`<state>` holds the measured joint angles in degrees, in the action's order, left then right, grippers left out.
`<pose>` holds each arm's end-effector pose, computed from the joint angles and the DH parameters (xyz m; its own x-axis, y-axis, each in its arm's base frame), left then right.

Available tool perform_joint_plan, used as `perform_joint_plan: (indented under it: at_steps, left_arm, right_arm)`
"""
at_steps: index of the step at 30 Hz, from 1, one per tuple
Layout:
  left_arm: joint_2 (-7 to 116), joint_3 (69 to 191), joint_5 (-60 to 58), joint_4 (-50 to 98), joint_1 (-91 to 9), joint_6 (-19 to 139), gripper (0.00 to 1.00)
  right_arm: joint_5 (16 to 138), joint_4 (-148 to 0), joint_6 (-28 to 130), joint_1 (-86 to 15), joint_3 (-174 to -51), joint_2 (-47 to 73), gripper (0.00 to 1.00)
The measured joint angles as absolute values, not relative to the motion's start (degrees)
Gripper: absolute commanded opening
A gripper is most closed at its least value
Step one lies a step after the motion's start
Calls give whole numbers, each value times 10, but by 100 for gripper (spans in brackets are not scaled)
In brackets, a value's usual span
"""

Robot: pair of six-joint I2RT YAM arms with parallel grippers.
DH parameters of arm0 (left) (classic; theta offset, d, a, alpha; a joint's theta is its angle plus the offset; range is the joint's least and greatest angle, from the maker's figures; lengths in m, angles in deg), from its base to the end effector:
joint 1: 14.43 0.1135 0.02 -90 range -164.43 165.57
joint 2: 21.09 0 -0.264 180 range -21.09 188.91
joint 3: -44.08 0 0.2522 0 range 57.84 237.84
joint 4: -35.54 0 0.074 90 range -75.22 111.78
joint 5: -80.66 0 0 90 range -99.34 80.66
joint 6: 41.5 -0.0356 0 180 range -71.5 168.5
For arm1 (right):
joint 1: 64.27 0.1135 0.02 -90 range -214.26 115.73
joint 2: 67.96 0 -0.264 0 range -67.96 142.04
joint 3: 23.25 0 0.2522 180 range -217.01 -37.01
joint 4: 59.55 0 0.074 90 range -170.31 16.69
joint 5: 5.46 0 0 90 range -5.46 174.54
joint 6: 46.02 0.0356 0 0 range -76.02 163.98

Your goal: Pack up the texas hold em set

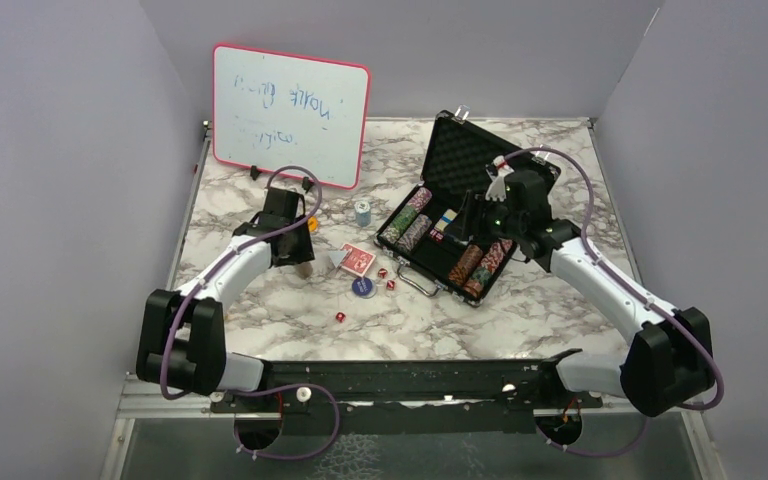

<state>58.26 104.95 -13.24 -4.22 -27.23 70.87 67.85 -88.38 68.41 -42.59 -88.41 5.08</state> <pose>0.2619 -0.0570 0.1999 -0.8376 -0.1991 -0.5088 -0.1434 0.9787 -0.1468 0.2559 0.1127 0.2668 -0.7406 0.1319 -0.6589 -0.2872 0.8243 0.4879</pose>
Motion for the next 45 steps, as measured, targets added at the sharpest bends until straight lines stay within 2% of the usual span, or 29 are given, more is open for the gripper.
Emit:
perform_joint_plan:
  at_steps: [6,9,11,19,27,37,41,45]
  left_arm:
    - [528,1095,-63,-94,-272,673,37]
    - [495,1130,16,-100,-272,641,37]
    - [471,1139,77,-99,-272,622,37]
    - [441,1143,348,-33,-287,628,37]
    - [511,1157,468,79,-308,763,36]
    - [569,1186,521,145,-354,906,35]
    - [583,1192,533,178,-368,945,34]
    - [597,1192,536,194,-368,965,34]
  right_arm:
    - [673,-889,676,-426,-914,41,60]
    - [647,-871,660,-423,-926,32,73]
    - [620,-849,648,-418,-926,16,78]
    - [486,-805,622,-380,-987,40,82]
    - [361,-810,577,-333,-1016,59,83]
    - [422,-845,488,-278,-1020,63,82]
    - [462,-848,469,-269,-1023,68,75]
    - [483,-849,457,-269,-1023,68,64]
